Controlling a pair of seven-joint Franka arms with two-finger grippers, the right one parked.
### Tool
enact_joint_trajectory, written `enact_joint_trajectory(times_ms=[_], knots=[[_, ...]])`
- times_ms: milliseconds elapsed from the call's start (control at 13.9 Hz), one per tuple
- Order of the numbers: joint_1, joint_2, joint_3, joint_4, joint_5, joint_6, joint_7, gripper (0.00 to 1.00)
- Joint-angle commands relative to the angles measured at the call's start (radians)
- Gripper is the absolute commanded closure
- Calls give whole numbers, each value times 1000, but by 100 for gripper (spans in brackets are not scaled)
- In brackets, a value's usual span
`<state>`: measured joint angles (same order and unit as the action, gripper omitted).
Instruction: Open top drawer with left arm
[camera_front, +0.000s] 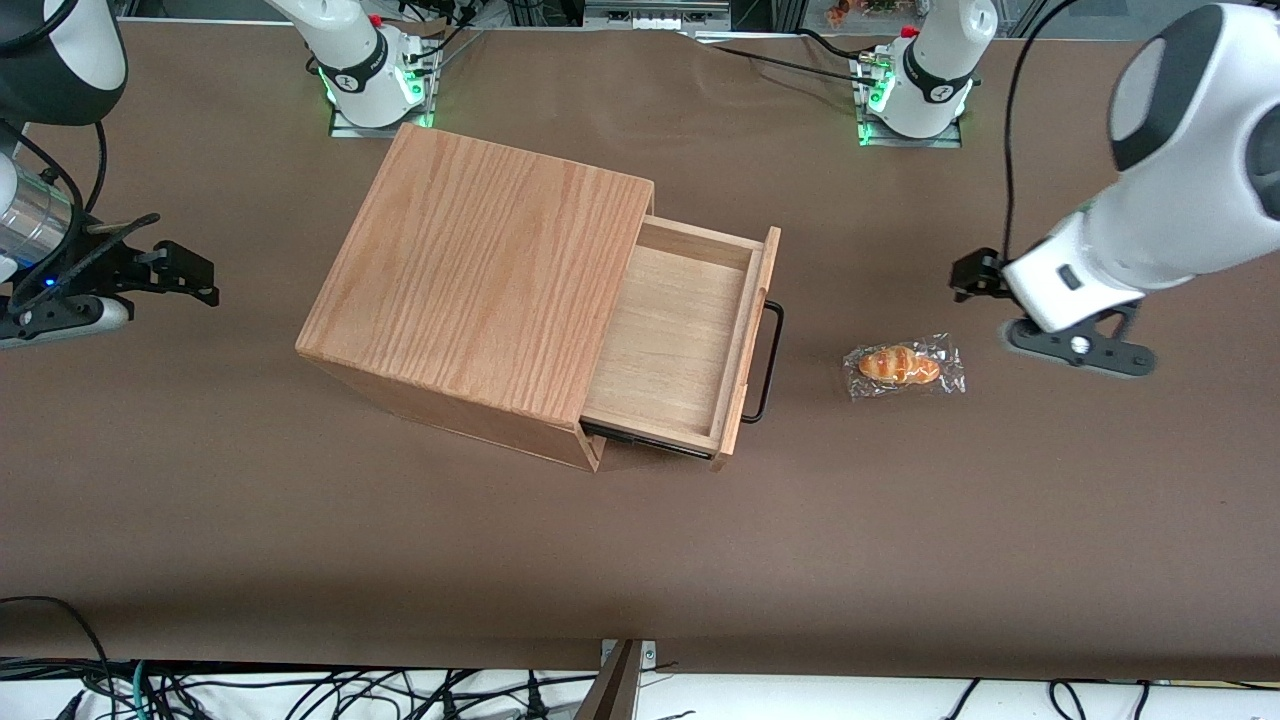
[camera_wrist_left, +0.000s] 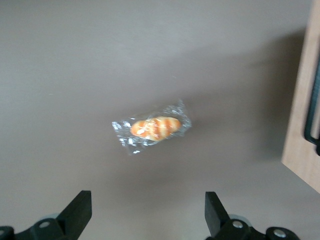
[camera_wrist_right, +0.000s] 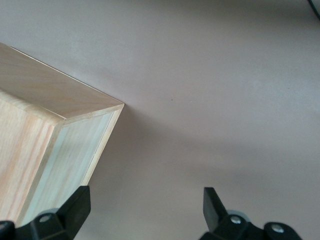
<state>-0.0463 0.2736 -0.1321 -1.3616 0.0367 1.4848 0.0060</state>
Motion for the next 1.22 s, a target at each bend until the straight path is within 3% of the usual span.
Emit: enact_joint_trajectory(times_ms=[0, 215, 1149], knots=[[22, -169, 25, -212, 8, 138, -53, 0], [32, -275, 35, -330, -6, 187, -78, 0], [42, -271, 22, -312, -8, 163, -64, 0]])
